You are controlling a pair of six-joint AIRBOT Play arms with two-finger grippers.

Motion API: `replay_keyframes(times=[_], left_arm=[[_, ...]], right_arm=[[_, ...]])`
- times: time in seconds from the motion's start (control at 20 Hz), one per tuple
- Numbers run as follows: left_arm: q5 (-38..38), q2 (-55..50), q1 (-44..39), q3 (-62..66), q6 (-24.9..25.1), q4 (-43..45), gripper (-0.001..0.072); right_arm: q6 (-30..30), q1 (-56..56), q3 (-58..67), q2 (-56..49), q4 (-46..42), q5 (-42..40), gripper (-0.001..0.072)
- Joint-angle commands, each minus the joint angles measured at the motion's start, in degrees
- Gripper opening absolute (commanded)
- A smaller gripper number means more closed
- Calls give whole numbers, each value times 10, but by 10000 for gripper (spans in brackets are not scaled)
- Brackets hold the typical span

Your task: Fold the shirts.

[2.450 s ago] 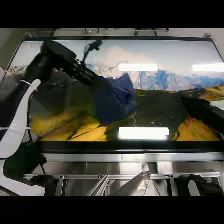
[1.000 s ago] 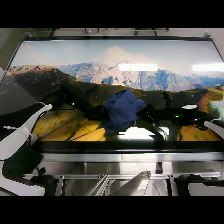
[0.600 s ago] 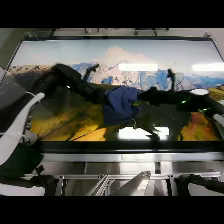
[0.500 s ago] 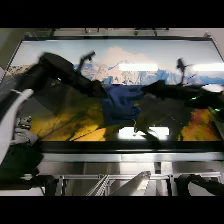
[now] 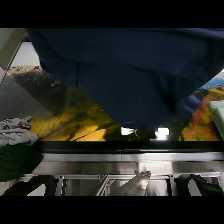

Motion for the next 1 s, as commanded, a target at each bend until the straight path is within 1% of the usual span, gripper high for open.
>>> replay_keyframes(times=[0.0, 0.1, 0.15, 0.2, 0.3, 0.35, 0.4, 0.45, 0.5, 0.55, 0.6, 0.65, 0.7, 0.75, 0.8, 0.85, 0.95], left_arm=[[-15, -58, 24, 5, 1, 10, 20], [-14, -121, 22, -46, 1, 9, 20], [-19, -153, 16, -79, 3, 10, 20], [-25, -186, 14, -113, 15, 10, 20], [-58, -251, 7, -166, 45, 10, 18], [-85, -287, 7, -185, 46, 9, 20], [-96, -320, 7, -191, 44, 8, 172], [-97, -349, 11, -183, 38, 7, 406], [-79, -375, 18, -163, 26, 8, 667], [-45, -394, 27, -139, 8, 8, 718], [5, -409, 39, -116, 0, 9, 718], [52, -416, 48, -106, -26, 10, 718], [97, -415, 55, -114, -46, 10, 718], [130, -405, 59, -140, -55, 11, 717], [147, -386, 58, -184, -57, 11, 717], [138, -361, 56, -240, -57, 11, 717], [73, -297, 47, -382, -56, 11, 717]], right_arm=[[-23, 31, 6, -84, -17, -43, 22], [-71, 96, 6, -204, -16, -56, 22], [-88, 128, 6, -269, -16, -75, 22], [-108, 152, 6, -327, -14, -101, 22], [-138, 177, 7, -443, 8, -160, 21], [-139, 176, 10, -489, 21, -175, 22], [-139, 169, 17, -524, 26, -172, 60], [-136, 154, 26, -550, 26, -154, 301], [-123, 134, 33, -562, 26, -121, 431], [-121, 111, 34, -562, 26, -87, 431], [-113, 83, 34, -556, 22, -52, 433], [-87, 52, 34, -548, 6, -21, 463], [-50, 23, 35, -541, -28, -4, 537], [-12, 2, 39, -540, -78, 5, 541], [34, -16, 45, -541, -144, 9, 574], [73, -26, 51, -545, -200, 9, 609], [125, -32, 72, -570, -275, 11, 607]])
